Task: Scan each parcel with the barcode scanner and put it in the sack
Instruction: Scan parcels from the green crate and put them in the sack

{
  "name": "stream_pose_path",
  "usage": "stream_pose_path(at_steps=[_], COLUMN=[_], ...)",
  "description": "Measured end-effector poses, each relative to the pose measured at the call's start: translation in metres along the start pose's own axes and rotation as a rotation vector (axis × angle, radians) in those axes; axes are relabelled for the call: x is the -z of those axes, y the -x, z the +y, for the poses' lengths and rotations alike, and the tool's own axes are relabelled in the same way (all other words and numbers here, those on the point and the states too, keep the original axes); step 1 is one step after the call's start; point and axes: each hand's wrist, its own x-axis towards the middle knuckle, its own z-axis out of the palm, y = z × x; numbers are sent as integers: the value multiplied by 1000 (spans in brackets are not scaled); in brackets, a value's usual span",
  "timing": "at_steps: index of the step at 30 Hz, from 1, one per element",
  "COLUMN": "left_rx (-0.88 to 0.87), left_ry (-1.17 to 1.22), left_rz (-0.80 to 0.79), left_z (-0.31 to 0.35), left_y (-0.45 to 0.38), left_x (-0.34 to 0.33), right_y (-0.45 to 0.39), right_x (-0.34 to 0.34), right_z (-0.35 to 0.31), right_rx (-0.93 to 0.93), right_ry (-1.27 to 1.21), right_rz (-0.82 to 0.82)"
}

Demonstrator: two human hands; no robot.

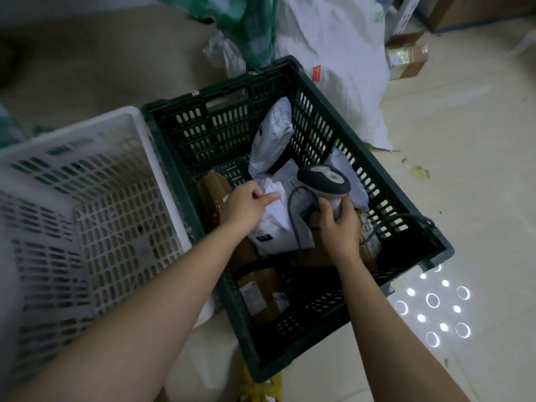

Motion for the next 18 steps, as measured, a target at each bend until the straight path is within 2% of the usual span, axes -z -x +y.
stream_pose_path(at_steps=[3, 8, 11, 13, 15, 18], left_rx=[-51, -188, -229, -228, -207, -186], left_ry=[94, 35, -37, 54, 159, 161], left_rz=[178, 452, 450, 387, 328, 334], left_z=[20, 42, 50, 52, 51, 44], left_y=[22, 62, 87, 107, 127, 153], left_x=[43, 97, 121, 136, 149, 169], right_y=[10, 37, 59, 73, 90, 114], right_x=[8, 13, 11, 10, 10, 5], right_z=[-22, -97, -132, -147, -159, -176], right_rx=[-12, 27, -80, -142, -127, -78], right_ry=[51, -185, -287, -318, -327, -288], right_rz=[39, 5, -114, -142, -165, -224])
